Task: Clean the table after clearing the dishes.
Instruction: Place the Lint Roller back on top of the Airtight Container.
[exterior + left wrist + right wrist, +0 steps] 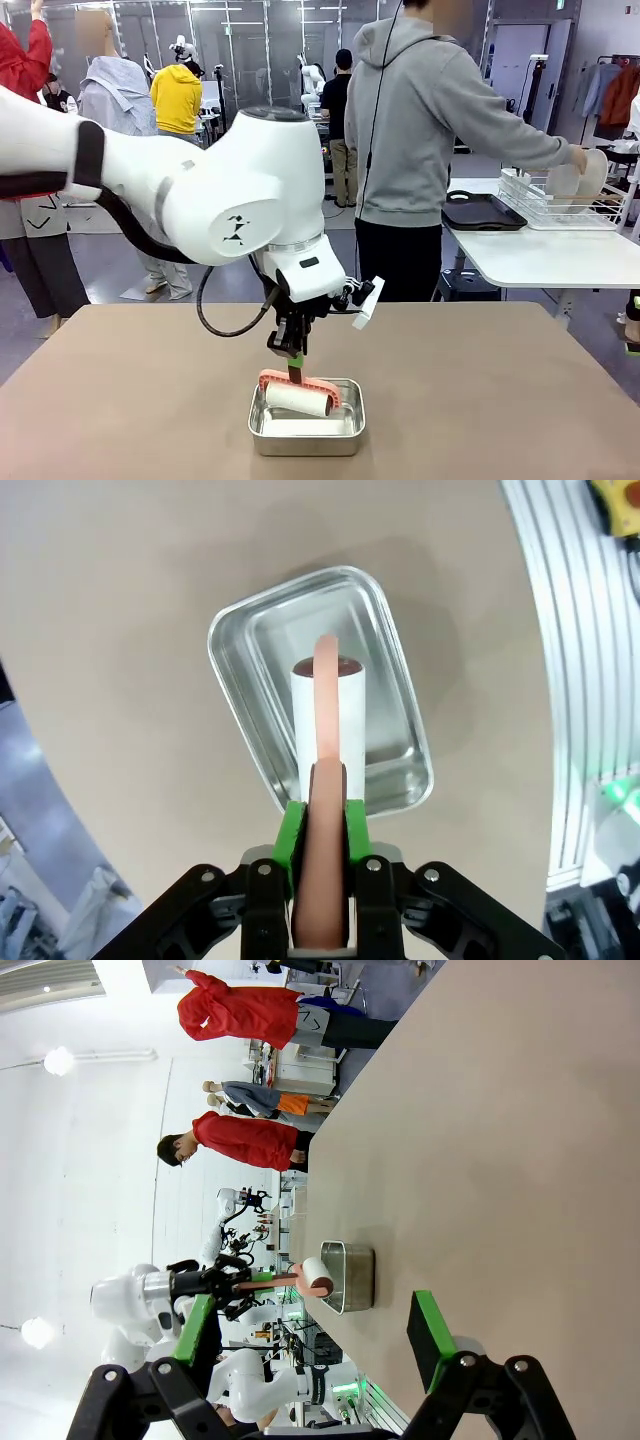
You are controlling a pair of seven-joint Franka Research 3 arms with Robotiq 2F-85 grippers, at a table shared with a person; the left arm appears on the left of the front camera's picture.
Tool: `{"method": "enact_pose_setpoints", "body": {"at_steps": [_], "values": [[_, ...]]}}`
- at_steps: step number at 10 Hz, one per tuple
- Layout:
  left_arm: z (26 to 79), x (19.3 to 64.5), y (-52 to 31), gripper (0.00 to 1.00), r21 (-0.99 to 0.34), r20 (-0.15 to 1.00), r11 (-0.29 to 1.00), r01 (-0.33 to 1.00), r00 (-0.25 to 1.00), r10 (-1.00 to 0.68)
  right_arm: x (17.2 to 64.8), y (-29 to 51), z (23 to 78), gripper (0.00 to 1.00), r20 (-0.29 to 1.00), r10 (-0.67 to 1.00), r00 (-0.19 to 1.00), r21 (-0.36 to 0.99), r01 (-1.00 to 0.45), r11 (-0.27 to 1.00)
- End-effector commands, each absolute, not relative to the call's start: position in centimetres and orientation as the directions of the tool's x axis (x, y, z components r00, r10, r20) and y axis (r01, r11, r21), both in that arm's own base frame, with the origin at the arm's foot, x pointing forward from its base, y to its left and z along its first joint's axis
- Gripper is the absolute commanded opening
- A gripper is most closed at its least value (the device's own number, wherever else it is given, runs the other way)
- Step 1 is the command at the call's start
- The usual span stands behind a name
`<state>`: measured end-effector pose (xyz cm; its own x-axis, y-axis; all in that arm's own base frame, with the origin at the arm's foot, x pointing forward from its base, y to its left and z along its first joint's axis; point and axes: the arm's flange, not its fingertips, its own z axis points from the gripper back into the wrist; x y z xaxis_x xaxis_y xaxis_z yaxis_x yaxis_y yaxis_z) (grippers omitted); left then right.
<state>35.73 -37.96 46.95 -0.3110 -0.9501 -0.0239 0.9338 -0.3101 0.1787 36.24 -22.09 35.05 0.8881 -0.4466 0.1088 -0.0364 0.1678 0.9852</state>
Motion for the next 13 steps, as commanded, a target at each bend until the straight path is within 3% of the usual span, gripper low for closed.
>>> {"method": "enact_pose_setpoints", "body": {"at_steps": [1, 5, 8, 12, 13], "values": [[46.3, 38.4, -37.9, 0.21, 0.116, 0.035, -0.260, 0.959, -0.265, -0.963, 35.9, -21.9, 35.4, 0.95, 0.099, -0.439, 0.893, 0.986, -0.027, 0.166], [43.6, 42.2, -37.0, 0.21, 0.042, 0.101, -0.173, 0.984, -0.176, -0.979, 35.9, -21.9, 35.4, 0.95, 0.099, -0.439, 0.893, 0.986, -0.027, 0.166], [41.8, 44.8, -37.2, 0.21, 0.019, 0.089, -0.149, 0.989, -0.150, -0.985, 35.9, -21.9, 35.4, 0.95, 0.099, -0.439, 0.893, 0.986, -0.027, 0.166], [42.0, 45.0, -37.1, 0.88, 0.036, 0.087, -0.148, 0.988, -0.151, -0.985, 35.9, -21.9, 35.4, 0.95, 0.099, -0.439, 0.893, 0.986, -0.027, 0.166], [42.3, 44.9, -37.0, 1.00, 0.041, 0.089, -0.149, 0.988, -0.152, -0.984, 35.9, -21.9, 35.4, 0.95, 0.099, -0.439, 0.893, 0.986, -0.027, 0.166]]}}
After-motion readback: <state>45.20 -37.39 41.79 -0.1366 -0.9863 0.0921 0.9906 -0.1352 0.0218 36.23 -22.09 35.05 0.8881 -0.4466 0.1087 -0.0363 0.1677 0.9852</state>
